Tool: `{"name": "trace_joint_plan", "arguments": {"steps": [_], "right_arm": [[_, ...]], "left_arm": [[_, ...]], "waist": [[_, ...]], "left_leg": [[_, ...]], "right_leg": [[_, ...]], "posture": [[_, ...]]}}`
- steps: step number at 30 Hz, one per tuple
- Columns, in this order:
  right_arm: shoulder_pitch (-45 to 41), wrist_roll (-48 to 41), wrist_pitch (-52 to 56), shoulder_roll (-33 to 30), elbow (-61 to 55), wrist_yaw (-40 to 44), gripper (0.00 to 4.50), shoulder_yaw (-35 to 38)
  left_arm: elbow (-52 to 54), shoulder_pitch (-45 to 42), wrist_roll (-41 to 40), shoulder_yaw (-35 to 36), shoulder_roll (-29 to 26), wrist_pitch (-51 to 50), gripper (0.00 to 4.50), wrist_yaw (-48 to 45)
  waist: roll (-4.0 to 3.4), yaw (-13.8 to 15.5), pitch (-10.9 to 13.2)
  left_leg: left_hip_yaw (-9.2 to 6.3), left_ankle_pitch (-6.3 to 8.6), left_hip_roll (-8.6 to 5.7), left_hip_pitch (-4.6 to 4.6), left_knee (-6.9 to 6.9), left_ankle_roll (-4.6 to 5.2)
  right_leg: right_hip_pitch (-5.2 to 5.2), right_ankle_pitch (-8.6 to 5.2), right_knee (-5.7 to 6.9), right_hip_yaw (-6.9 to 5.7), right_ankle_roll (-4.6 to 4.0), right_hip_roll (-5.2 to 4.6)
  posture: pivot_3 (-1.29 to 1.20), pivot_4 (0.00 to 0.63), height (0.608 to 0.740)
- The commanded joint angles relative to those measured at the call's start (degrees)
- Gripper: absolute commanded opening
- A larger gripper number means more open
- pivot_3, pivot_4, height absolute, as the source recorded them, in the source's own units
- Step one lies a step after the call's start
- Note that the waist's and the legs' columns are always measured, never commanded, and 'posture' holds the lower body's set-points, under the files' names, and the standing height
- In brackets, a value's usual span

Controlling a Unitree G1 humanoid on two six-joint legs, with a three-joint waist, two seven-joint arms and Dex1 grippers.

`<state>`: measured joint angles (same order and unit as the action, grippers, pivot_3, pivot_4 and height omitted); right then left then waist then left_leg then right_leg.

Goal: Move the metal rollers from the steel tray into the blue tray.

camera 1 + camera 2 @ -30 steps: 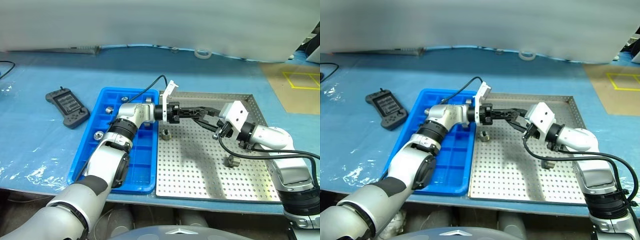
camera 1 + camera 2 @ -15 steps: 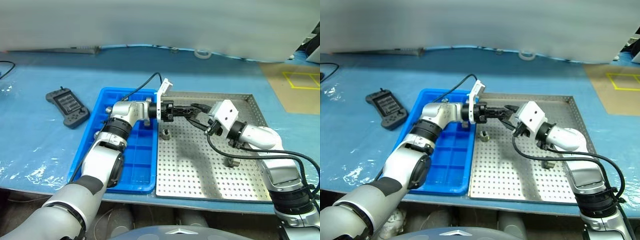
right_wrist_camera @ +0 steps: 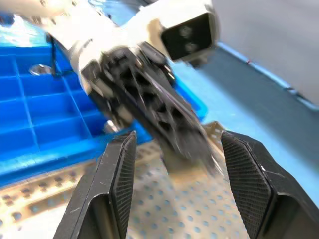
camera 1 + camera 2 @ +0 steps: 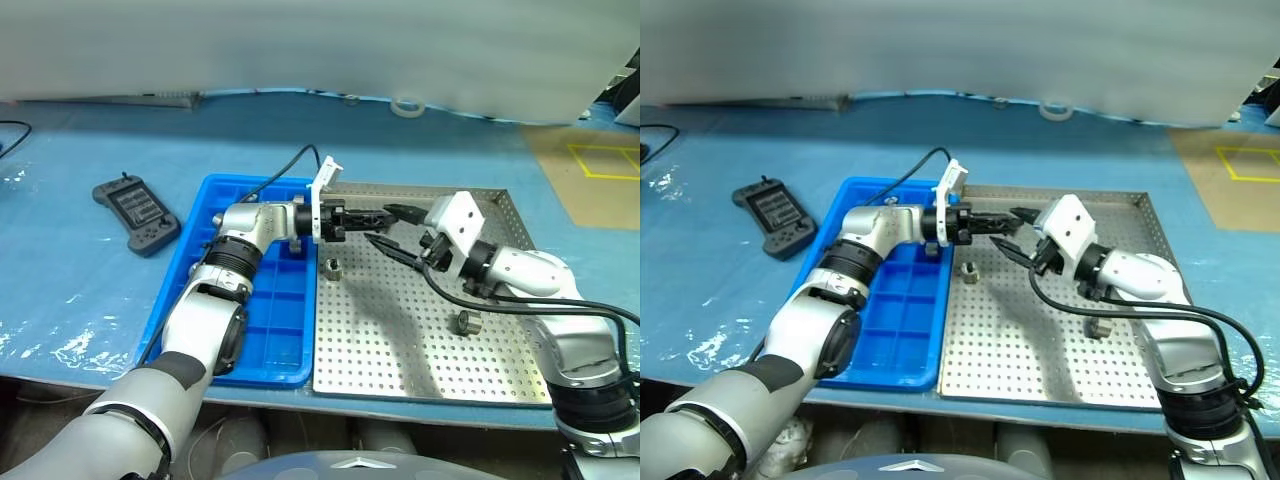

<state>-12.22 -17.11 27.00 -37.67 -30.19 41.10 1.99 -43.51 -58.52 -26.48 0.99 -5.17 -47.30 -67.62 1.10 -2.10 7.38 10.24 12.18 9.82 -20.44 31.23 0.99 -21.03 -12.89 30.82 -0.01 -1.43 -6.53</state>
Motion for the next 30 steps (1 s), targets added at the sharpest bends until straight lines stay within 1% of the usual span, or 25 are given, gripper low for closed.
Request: {"name": "trace_joint_plan", "arguments": {"steps": [1, 4, 5, 7, 9, 11, 13, 16, 19, 21, 22, 24, 26, 28, 30], "right_arm": [[0.8, 0.1, -3.1, -1.3, -1.0, 1.1, 2.81, 1.8], [0.6, 0.1, -4.3, -1.5, 0.0, 1.4, 2.81, 1.6], [0.2, 0.3, -4.8, -1.0, 0.5, 1.0, 2.81, 1.6], [-0.9, 0.2, -4.9, 0.5, 1.5, -0.7, 2.81, 2.0], [-2.6, 0.8, -5.3, 2.8, 3.7, -4.1, 2.81, 2.4], [-3.5, 2.2, -5.6, 5.1, 6.9, -6.7, 2.81, 1.9], [-3.2, 2.3, -5.8, 6.8, 8.7, -6.8, 2.81, 0.3], [-2.5, 0.2, -4.3, 9.2, 10.7, -5.5, 2.81, -1.1], [-0.2, -6.6, 1.7, 10.2, 11.1, -0.8, 2.81, -1.8], [-0.2, -10.5, 4.5, 10.4, 10.5, 1.1, 2.81, -1.1], [-0.8, -10.7, 5.0, 10.3, 10.8, 1.2, 2.81, -1.0], [-2.3, -9.9, 5.0, 9.7, 12.3, 1.9, 2.81, -1.9], [-4.6, -8.8, 4.6, 9.5, 14.1, 2.8, 2.81, -3.3], [-7.0, -8.6, 4.4, 9.7, 15.4, 3.7, 2.81, -4.2], [-9.1, -8.4, 4.4, 9.8, 16.8, 4.7, 2.81, -5.1]], "left_arm": [[2.5, -1.1, -1.5, 2.1, -2.1, 0.6, 2.10, -0.4], [4.0, -0.2, -1.7, 3.6, -5.8, -0.1, 2.10, 0.3], [6.9, 1.0, -1.8, 3.7, -7.3, -0.2, 2.10, 0.4], [13.2, 3.2, -3.1, 4.5, -10.1, -1.4, 2.10, 0.9], [21.5, 5.5, -5.3, 7.8, -12.4, -1.8, 2.10, 4.2], [30.9, 9.0, -5.9, 9.7, -15.0, 0.6, 2.10, 5.9], [37.2, 12.5, -5.5, 10.5, -17.4, 1.6, 2.10, 8.6], [46.9, 20.4, -4.0, 9.9, -21.5, 6.6, 2.10, 8.5], [56.9, 31.7, -2.5, 10.4, -27.1, 14.2, 2.10, 4.8], [60.6, 37.8, -1.0, 11.5, -29.2, 19.3, 2.10, 5.0], [61.9, 39.9, -1.7, 12.5, -29.6, 20.2, 2.10, 5.3], [65.0, 44.6, -5.1, 14.6, -31.1, 18.5, 2.10, 5.2], [67.4, 49.5, -6.7, 16.8, -32.3, 17.1, 2.10, 6.1], [67.9, 53.3, -7.0, 18.1, -32.5, 17.5, 2.10, 7.7], [69.4, 57.8, -6.2, 17.7, -32.7, 18.4, 2.10, 8.3]], "waist": [[0.00, 0.0, 0.0], [-0.01, 0.0, 0.0], [-0.01, 0.0, 0.0], [-0.01, -0.2, 0.0], [-0.03, -0.1, 0.0], [-0.01, 0.1, 0.1], [0.01, 0.6, 0.0], [-0.02, 1.6, 0.1], [0.00, 2.3, 0.1], [0.06, 3.1, 0.1], [0.06, 3.6, 0.1], [0.08, 4.7, 0.1], [0.12, 5.0, 0.2], [0.15, 5.9, 0.3], [0.16, 6.6, 0.3]], "left_leg": [[0.00, -0.01, 0.01, 0.02, -0.01, -0.01], [0.00, -0.02, 0.03, 0.02, -0.02, -0.04], [0.00, -0.02, 0.03, 0.02, -0.02, -0.04], [0.00, -0.02, 0.04, 0.02, -0.03, -0.05], [0.00, -0.04, 0.08, 0.01, -0.06, -0.08], [-0.01, -0.06, 0.09, -0.05, -0.06, -0.11], [-0.03, -0.07, 0.09, -0.06, -0.08, -0.13], [-0.04, -0.07, 0.09, 0.03, -0.18, -0.15], [-0.07, -0.13, 0.08, -0.04, -0.24, -0.26], [-0.11, -0.18, 0.10, -0.08, -0.28, -0.38], [-0.16, -0.19, 0.10, -0.17, -0.28, -0.40], [-0.24, -0.22, 0.06, -0.18, -0.25, -0.47], [-0.25, -0.20, 0.09, -0.11, -0.27, -0.83], [-0.24, -0.25, 0.07, 0.19, -0.53, -0.93], [-0.25, -0.41, 0.15, 0.44, -0.78, -1.18]], "right_leg": [[0.01, 0.00, 0.00, 0.00, 0.00, 0.01], [-0.01, 0.00, 0.01, -0.01, 0.00, 0.02], [-0.01, 0.00, 0.01, -0.01, 0.00, 0.03], [-0.02, 0.00, 0.00, 0.01, 0.00, 0.04], [-0.04, 0.00, 0.01, -0.01, 0.00, 0.07], [-0.10, 0.00, 0.05, -0.04, 0.00, 0.08], [-0.09, 0.00, 0.05, -0.07, 0.00, 0.09], [-0.03, 0.00, 0.03, -0.10, 0.00, 0.10], [-0.05, 0.00, 0.00, -0.13, 0.00, 0.10], [-0.03, 0.00, -0.03, -0.23, 0.00, 0.12], [-0.08, 0.00, -0.03, -0.28, 0.00, 0.13], [-0.07, 0.00, -0.02, -0.34, 0.00, 0.12], [-0.06, 0.00, -0.01, -0.35, 0.00, 0.12], [0.04, -0.02, 0.01, -0.30, 0.04, 0.12], [0.06, -0.05, 0.06, -0.27, 0.08, 0.17]], "posture": [[-0.30, 0.150, 0.740], [-0.29, 0.150, 0.740], [-0.28, 0.150, 0.740], [-0.26, 0.150, 0.740], [-0.24, 0.150, 0.740], [-0.19, 0.150, 0.740], [-0.16, 0.150, 0.740], [-0.09, 0.150, 0.740], [-0.02, 0.150, 0.740], [0.03, 0.150, 0.740], [0.06, 0.150, 0.740], [0.09, 0.150, 0.740], [0.13, 0.150, 0.740], [0.15, 0.150, 0.740], [0.16, 0.150, 0.740]]}}
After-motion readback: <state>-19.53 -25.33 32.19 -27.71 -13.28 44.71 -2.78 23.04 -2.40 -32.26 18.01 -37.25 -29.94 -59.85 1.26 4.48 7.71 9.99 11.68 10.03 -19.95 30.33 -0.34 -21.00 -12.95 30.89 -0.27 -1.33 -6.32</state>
